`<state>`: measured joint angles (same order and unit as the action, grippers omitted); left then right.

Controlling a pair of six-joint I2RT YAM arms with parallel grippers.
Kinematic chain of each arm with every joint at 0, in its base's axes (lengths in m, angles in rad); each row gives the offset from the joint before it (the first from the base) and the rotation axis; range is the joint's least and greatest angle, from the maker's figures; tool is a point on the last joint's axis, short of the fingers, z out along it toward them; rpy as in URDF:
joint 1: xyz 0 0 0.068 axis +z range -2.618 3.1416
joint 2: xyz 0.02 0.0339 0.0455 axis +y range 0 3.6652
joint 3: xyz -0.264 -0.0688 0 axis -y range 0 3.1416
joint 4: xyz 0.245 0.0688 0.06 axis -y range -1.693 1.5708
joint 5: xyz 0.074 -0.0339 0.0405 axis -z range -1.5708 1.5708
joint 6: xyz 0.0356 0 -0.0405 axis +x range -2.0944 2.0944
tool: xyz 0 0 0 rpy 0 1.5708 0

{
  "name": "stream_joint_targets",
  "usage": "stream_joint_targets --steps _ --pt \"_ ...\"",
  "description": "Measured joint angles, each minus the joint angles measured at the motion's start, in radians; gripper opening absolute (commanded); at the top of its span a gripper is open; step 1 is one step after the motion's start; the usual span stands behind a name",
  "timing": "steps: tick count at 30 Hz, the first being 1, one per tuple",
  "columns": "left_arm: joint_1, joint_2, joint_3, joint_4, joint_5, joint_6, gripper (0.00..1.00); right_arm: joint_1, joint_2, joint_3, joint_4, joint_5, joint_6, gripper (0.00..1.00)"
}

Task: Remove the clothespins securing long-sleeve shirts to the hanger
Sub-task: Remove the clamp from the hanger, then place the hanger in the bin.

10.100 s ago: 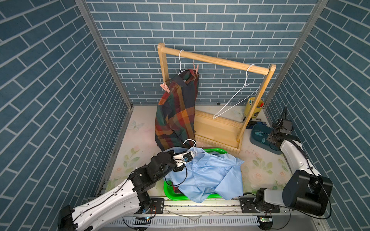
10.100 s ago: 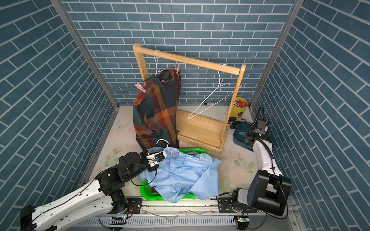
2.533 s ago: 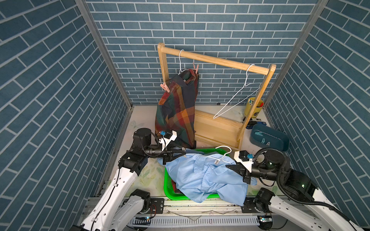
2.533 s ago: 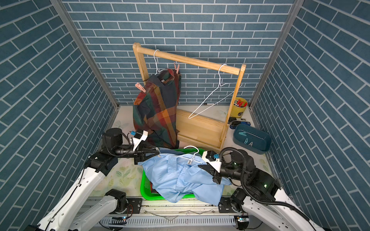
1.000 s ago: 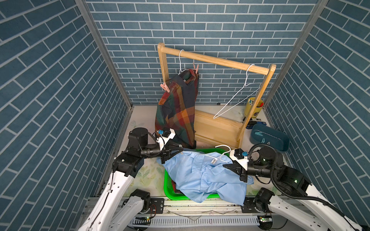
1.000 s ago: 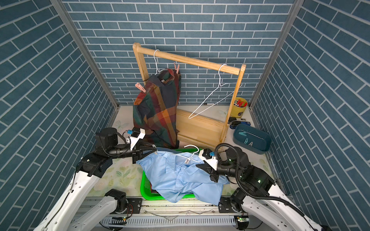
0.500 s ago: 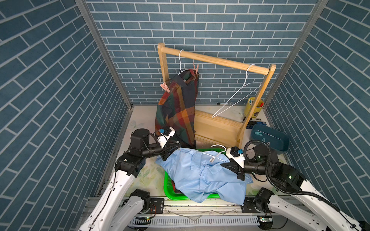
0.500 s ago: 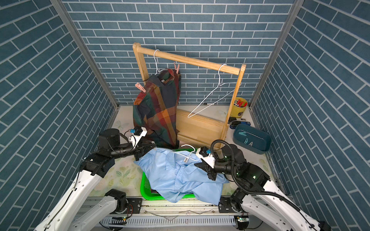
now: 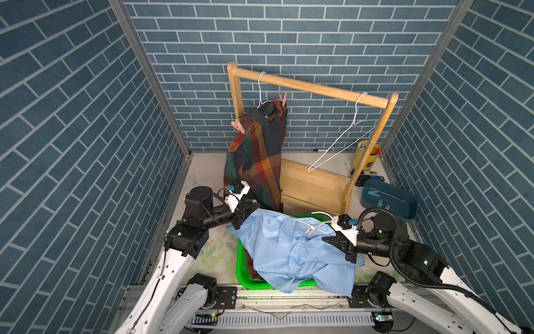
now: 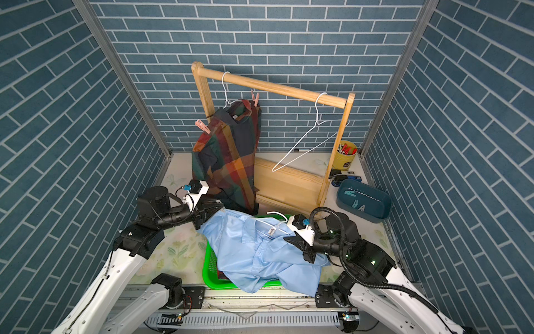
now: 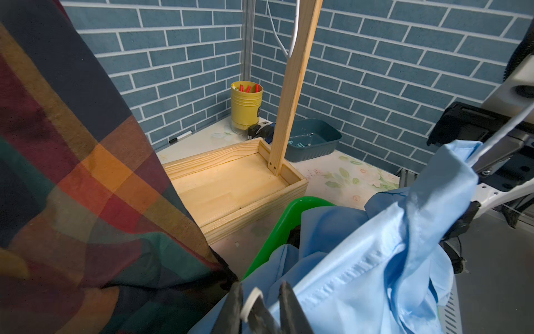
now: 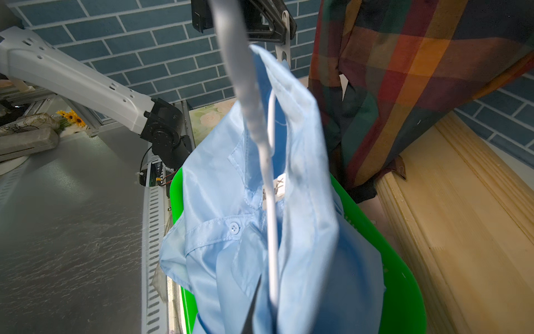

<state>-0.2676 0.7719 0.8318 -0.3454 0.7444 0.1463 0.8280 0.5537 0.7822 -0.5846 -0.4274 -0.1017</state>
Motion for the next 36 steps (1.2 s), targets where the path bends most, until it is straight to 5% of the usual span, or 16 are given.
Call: stream_joint_targets --steps 11,22,24,28,36 --pt "0.027 -0.031 -0.006 -0.008 -0.042 -0.005 0.00 -0.005 -0.005 0.000 -0.037 0.024 -0.001 0.00" --pt "0.027 -0.037 0.083 -0.019 -0.021 -0.028 0.00 -0.004 0.346 -0.013 0.210 -0.013 0.074 0.01" --pt "0.027 -0.046 0.089 -0.014 -0.021 -0.037 0.00 -0.003 0.380 -0.024 0.251 -0.003 0.105 0.28" --pt "0.027 -0.038 0.108 0.001 -0.006 -0.054 0.00 -0.003 0.386 -0.039 0.300 0.031 0.146 0.58" --pt "-0.002 0.010 0.118 0.022 0.062 -0.072 0.00 -0.003 0.263 -0.053 0.322 0.102 0.169 0.78"
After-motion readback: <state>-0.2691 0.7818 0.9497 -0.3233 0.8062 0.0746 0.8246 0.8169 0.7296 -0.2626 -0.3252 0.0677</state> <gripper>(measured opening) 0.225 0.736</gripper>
